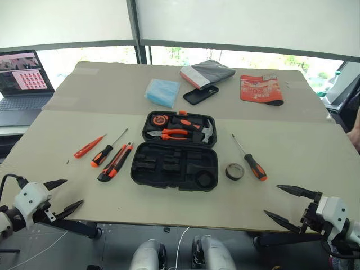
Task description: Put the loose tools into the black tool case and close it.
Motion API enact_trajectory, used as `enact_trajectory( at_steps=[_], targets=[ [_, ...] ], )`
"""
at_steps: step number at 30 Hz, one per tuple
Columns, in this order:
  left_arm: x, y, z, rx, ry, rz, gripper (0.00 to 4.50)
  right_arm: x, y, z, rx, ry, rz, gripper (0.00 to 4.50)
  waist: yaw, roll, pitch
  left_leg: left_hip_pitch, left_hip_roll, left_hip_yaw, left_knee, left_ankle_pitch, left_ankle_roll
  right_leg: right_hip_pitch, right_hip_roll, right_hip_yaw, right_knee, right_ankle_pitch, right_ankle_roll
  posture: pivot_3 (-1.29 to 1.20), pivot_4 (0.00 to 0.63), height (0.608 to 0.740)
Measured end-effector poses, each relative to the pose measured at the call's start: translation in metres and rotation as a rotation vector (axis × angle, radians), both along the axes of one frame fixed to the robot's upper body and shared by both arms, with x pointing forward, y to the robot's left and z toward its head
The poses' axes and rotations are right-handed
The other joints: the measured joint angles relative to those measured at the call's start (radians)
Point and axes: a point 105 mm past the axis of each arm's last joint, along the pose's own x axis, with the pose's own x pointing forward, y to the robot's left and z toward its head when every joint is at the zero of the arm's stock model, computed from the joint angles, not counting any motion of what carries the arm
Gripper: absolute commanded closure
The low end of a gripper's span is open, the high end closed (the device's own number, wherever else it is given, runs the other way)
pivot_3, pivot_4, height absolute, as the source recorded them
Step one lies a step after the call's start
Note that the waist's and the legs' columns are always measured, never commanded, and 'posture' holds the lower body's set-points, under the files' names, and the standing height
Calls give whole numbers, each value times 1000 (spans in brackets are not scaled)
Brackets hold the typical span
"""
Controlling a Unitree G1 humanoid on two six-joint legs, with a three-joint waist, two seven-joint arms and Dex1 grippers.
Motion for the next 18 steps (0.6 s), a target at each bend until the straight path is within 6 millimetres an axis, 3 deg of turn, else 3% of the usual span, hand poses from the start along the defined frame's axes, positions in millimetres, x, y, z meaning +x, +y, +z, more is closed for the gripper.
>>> enact_trajectory(
  at_steps=[3,6,11,15,18],
  targets=[
    [0,7,0,-80,43,82,21,9,5,5,55,-14,-16,0,-5,-1,0,0,1,0,0,0,0,0,1,1,1,0,0,0,150,740],
    [1,35,9,-246,93,326,21,28,38,36,213,-77,50,0,-18,-2,1,1,1,-1,0,1,-1,-1,2,1,3,0,0,0,150,740],
    [-18,75,16,-345,99,601,21,26,72,66,288,-140,193,0,-9,-2,1,0,1,-2,0,0,0,-1,1,0,2,-1,-1,0,150,740],
    [-30,70,10,-423,199,634,21,26,79,69,320,-164,211,0,1,-5,-1,-1,-1,-2,1,-1,1,0,-1,0,1,-1,-1,0,150,740],
    [-23,59,16,-440,272,617,21,22,87,70,333,-189,246,0,14,-6,-1,0,-1,-2,2,-1,0,0,-1,-1,1,-1,-2,0,150,740]
  ],
)
